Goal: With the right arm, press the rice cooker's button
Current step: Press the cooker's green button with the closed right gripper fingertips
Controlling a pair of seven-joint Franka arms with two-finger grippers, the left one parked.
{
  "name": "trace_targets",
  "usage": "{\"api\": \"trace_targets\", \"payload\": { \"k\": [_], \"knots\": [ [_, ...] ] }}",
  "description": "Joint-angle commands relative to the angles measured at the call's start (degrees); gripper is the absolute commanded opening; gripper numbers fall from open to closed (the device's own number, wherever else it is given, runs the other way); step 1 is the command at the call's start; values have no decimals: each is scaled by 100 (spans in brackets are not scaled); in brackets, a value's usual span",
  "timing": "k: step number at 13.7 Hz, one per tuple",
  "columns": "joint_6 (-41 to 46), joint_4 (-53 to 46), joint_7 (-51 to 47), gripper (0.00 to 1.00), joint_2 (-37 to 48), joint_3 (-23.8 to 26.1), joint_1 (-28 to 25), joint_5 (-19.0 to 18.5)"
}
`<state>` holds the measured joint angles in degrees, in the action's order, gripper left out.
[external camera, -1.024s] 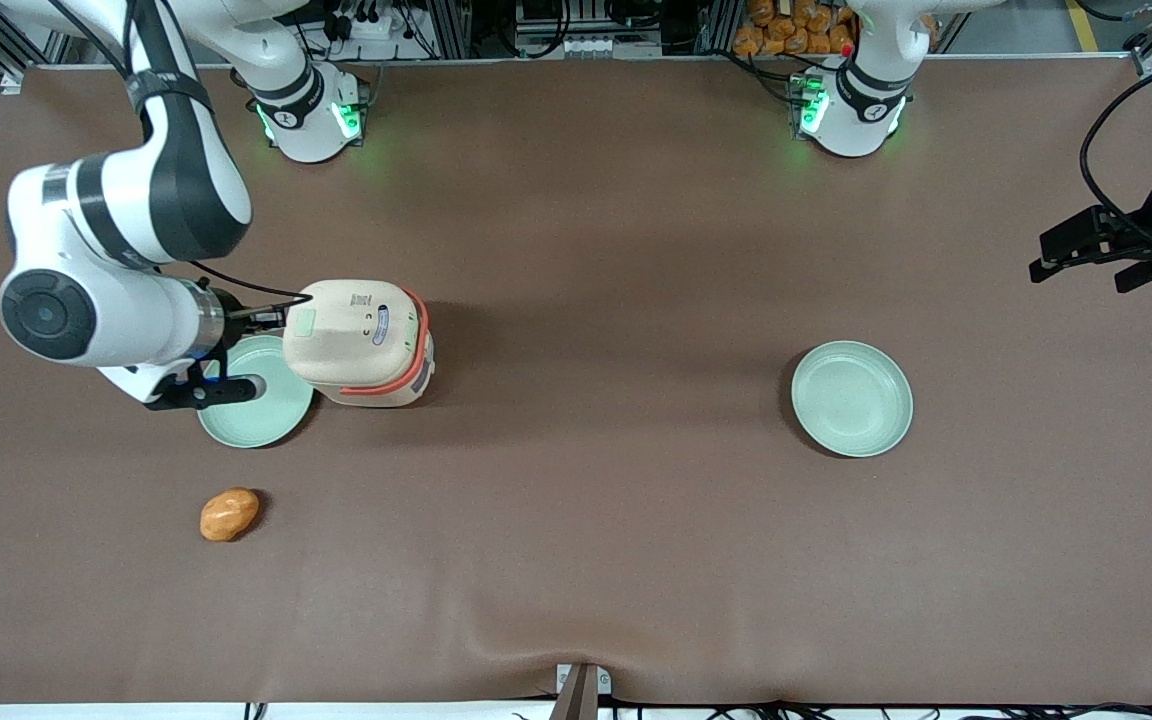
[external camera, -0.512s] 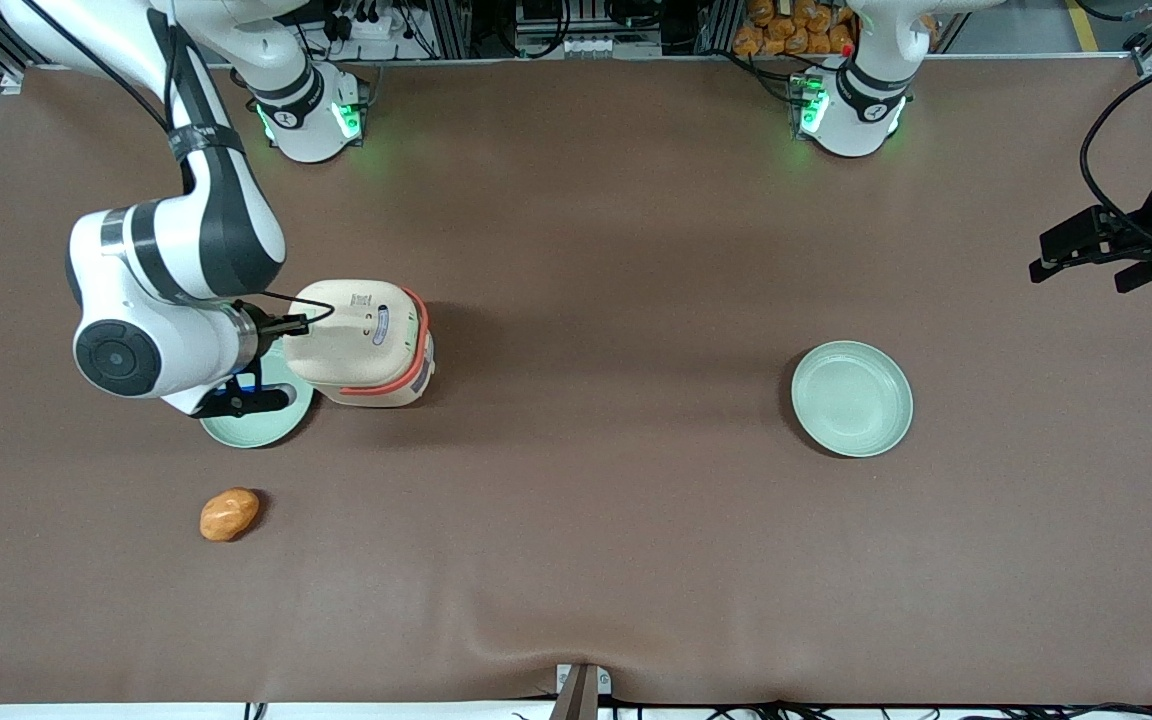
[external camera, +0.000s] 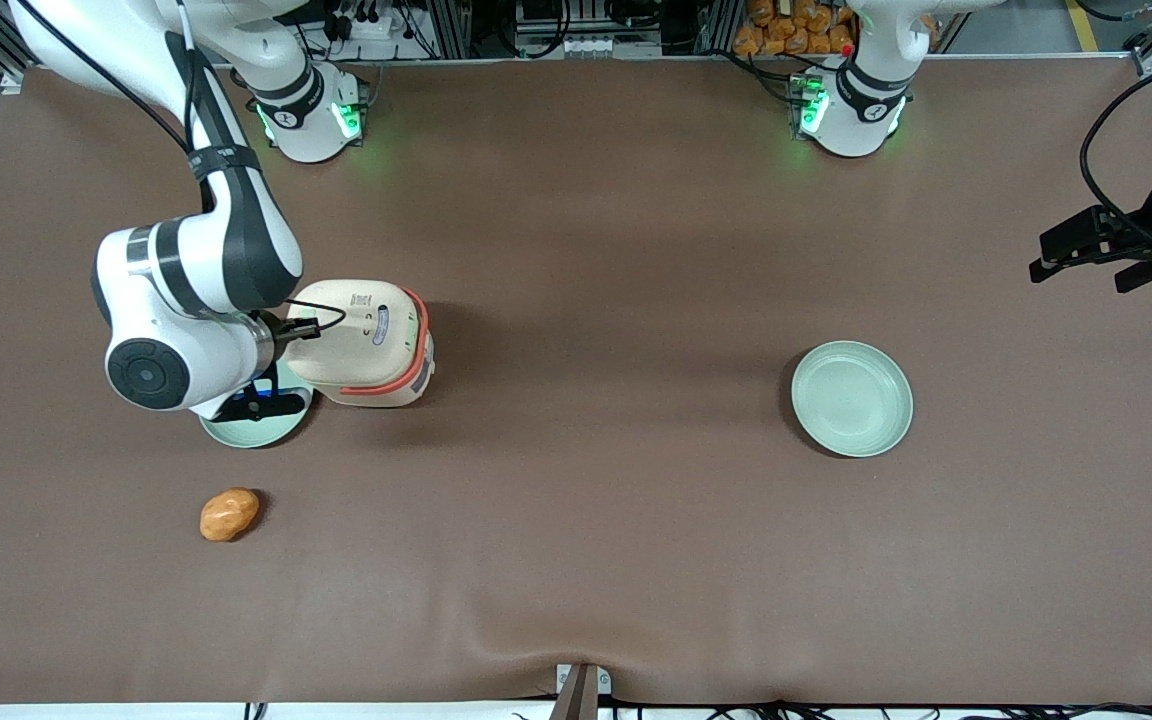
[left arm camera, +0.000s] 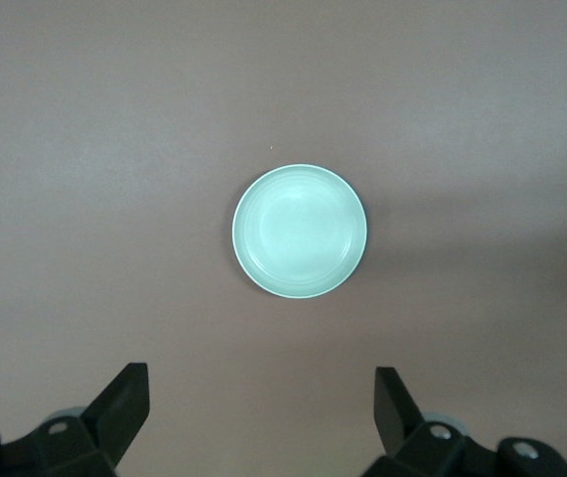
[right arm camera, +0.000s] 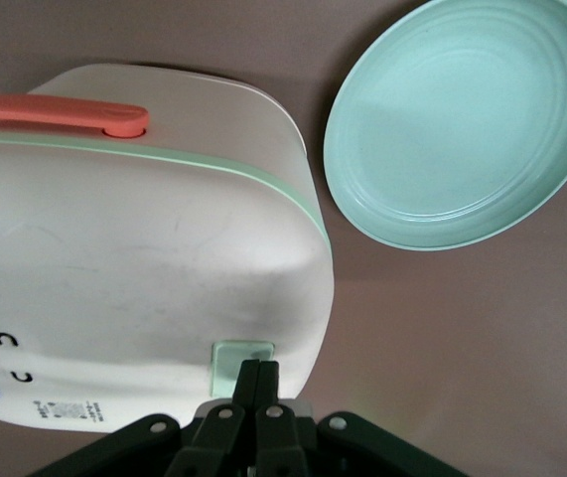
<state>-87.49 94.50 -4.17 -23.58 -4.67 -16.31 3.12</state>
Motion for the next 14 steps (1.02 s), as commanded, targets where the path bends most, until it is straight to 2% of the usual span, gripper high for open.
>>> {"api": "trace_targets", "payload": {
  "k": [1,6,12,13,14],
  "knots": [
    [-49,51,-23,0,-32,-34,-56,57],
    [-286,139,-14,0,-138,-34,-82,57],
    [-76,-202,-23,0,20,-34,-83,48],
    [142,-456,-40,1,29,-34,-83,48],
    [310,-728,-49,7,29,-34,-91,48]
  ]
}}
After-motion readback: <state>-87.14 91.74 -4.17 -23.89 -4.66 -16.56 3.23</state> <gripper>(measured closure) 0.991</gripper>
